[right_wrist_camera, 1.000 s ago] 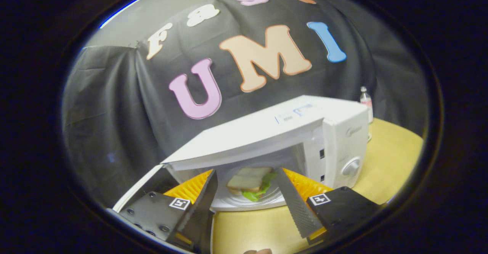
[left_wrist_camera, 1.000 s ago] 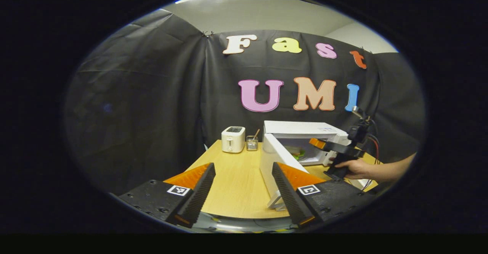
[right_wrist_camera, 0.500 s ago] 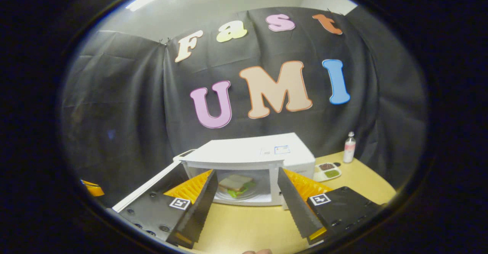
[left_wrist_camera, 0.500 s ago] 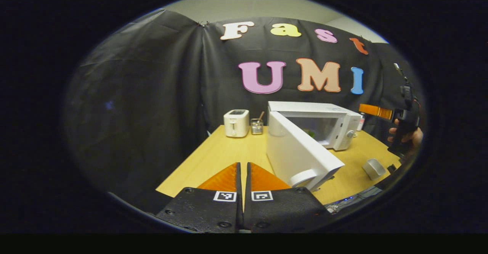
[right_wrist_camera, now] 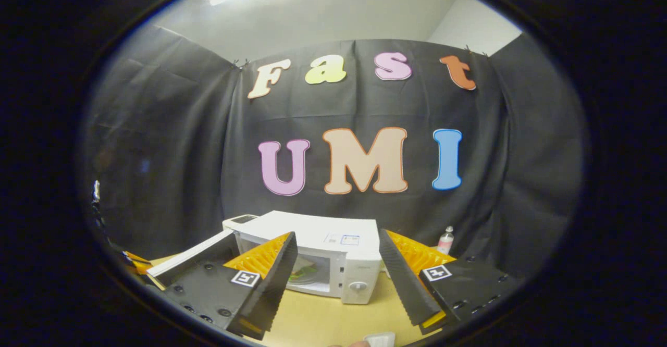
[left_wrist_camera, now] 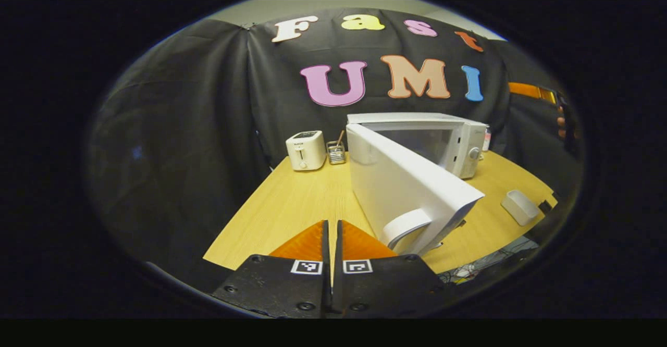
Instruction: Open the microwave oven with the left hand, put the food in, and close the microwave oven.
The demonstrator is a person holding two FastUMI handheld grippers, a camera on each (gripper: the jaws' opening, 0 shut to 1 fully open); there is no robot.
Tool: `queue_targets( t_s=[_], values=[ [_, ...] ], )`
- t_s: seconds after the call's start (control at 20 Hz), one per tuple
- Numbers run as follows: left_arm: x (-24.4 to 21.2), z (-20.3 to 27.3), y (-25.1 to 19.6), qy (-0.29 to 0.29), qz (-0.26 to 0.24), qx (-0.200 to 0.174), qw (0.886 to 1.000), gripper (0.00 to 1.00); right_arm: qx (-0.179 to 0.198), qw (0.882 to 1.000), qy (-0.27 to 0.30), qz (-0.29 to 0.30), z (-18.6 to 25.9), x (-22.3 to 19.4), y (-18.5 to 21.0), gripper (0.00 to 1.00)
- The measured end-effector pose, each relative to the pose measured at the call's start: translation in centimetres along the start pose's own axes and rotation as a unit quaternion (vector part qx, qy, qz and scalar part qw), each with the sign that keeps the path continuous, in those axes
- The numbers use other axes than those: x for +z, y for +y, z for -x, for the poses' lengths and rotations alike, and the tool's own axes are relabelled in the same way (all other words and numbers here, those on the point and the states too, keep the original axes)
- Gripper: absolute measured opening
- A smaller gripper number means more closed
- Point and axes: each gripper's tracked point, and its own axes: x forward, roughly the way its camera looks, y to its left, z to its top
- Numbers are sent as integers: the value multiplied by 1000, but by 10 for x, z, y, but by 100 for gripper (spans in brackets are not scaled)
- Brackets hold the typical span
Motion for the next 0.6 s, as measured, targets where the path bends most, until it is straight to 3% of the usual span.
queue_targets(
  t_s=[0.25, 0.6],
  values=[
    [-5, -11, -18, 10, -34, 17, 999, 0, -8, 1000, -14, -11, 9, 23, -31, 87],
    [3, -17, -60, 14, -24, 12, 1000, 0, -7, 999, -37, 19, 9, 49, -63, 87]
  ],
)
